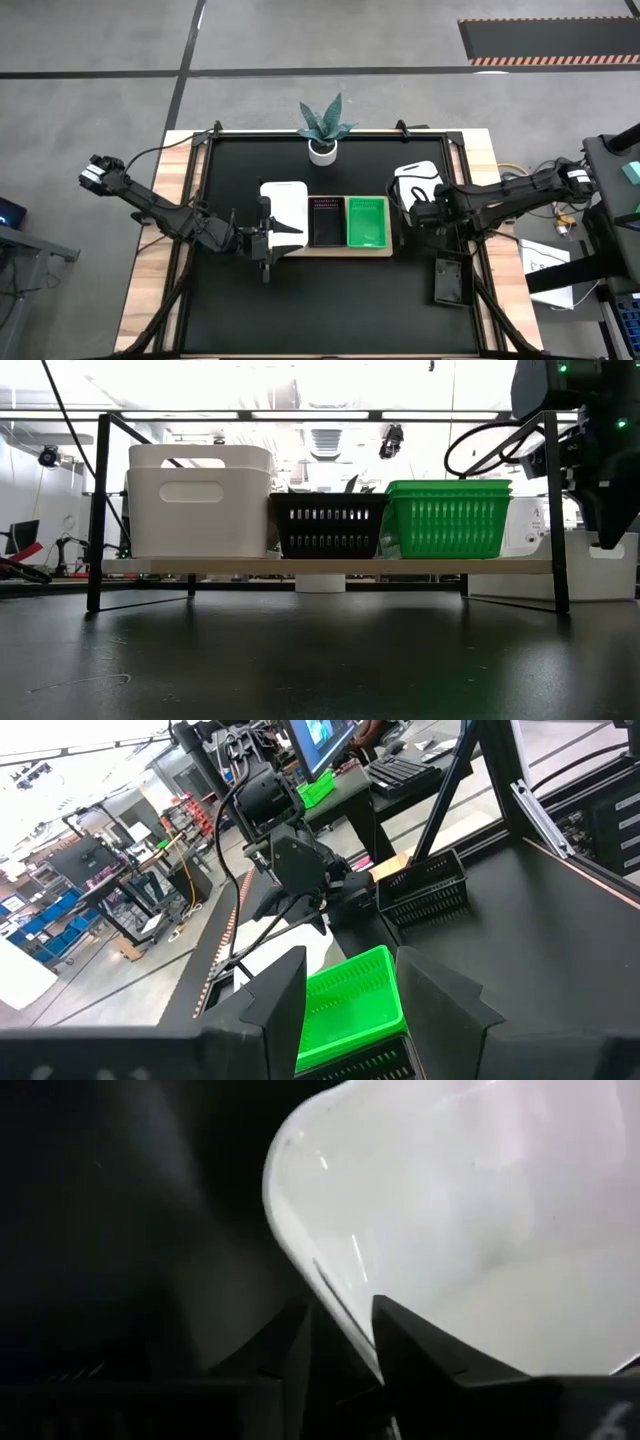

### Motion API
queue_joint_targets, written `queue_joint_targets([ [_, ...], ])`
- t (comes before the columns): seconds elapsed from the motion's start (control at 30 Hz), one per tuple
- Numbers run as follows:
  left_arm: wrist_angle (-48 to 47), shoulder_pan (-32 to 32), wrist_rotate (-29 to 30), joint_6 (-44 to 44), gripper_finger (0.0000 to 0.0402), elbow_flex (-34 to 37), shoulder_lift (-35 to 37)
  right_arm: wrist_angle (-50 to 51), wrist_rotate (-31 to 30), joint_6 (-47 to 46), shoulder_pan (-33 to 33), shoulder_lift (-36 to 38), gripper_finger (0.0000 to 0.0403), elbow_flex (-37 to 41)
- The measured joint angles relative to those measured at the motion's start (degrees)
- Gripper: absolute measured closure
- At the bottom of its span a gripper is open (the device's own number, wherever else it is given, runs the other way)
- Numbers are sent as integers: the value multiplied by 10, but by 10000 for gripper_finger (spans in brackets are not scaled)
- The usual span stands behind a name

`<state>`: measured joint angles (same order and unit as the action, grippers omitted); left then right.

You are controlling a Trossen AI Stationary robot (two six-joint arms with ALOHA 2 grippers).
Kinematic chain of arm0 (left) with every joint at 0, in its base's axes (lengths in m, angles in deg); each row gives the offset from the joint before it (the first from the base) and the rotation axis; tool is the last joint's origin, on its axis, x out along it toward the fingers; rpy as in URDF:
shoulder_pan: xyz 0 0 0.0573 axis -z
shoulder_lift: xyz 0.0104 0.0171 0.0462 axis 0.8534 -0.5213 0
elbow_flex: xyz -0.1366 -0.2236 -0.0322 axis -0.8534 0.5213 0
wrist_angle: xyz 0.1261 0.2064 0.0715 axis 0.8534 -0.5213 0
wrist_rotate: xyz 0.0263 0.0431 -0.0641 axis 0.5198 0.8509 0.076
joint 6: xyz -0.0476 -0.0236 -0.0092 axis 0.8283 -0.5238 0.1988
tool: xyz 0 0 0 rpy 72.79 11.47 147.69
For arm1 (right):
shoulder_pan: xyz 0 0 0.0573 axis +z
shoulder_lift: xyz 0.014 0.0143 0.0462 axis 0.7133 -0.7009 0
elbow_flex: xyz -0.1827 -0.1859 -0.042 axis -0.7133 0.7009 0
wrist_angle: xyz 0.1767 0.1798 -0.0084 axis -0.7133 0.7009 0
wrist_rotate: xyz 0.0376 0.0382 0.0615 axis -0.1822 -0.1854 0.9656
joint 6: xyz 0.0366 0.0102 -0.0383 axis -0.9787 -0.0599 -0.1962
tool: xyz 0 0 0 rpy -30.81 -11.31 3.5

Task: Stack baskets on shelf by color
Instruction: Stack the white bin on top of the other white bins on the shelf

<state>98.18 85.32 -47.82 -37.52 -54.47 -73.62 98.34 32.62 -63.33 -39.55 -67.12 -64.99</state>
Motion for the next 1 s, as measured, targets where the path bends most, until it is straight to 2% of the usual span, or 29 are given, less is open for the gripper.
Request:
queue_joint_targets([
  [0.27,0,0,0,0,261,0,0,-11,0,0,0,-15,388,0],
  [0.47,0,0,0,0,261,0,0,16,-8,-4,0,-14,394,-26],
  [0.6,0,0,0,0,261,0,0,54,-38,-9,0,-15,394,-64],
  [1.0,0,4,0,-11,261,6,3,163,-147,-2,-14,-19,394,-254],
])
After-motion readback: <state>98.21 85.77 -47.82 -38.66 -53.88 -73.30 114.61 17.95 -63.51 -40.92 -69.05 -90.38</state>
